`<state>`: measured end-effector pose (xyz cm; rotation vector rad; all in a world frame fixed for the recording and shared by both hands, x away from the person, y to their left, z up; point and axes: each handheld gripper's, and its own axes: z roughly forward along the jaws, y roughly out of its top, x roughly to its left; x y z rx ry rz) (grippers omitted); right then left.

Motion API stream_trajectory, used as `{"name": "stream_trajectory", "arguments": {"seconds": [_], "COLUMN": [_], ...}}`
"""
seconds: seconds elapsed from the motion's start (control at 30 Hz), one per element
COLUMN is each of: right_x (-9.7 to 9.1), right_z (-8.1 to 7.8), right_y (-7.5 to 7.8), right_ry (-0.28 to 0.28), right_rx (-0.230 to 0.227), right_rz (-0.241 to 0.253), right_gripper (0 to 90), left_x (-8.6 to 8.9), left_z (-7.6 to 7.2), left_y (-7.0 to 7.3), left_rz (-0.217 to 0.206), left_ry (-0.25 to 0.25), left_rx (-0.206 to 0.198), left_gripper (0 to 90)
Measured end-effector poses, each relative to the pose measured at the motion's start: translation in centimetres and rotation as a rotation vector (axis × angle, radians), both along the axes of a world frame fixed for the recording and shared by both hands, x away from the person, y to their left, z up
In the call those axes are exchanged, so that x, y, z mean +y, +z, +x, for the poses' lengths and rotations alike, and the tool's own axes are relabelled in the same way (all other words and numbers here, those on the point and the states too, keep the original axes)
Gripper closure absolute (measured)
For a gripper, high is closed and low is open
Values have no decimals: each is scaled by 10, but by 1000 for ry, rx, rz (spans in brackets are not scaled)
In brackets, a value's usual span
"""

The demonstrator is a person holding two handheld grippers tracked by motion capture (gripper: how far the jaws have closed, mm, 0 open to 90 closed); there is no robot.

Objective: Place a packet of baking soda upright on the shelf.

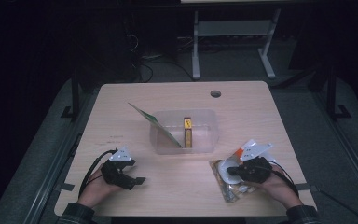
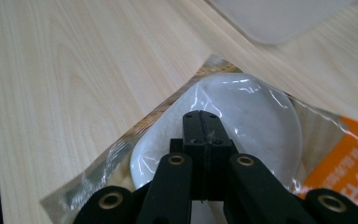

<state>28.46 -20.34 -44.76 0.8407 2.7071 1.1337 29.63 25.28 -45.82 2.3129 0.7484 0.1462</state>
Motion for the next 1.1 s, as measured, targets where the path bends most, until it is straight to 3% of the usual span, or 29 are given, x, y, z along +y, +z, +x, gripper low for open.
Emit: {"name": "stream_trajectory", "arguments": {"seconds": [0.67,0.93,1.03,1.1], "right_x": [42,74,82,92], "right_z": [-5,-9,-11,-13], "right_y": [3,4,4,3], "right_ry": [113,211,232,281], "right_rx": [4,-21,-23,-43], "right_rz": [-14,-36,-35,-40], "right_gripper": [896,896,896,896], "left_x": [0,-1,-3,-4], "left_z": [1,-1,-2,-2], "left_y": [0,0,2,3], "left_rz": [7,-12,-30,-33], "left_ry": [-7,4,-4,-28], "left_rx": [1,4,9,5], "left_gripper": [148,146,145,145]}}
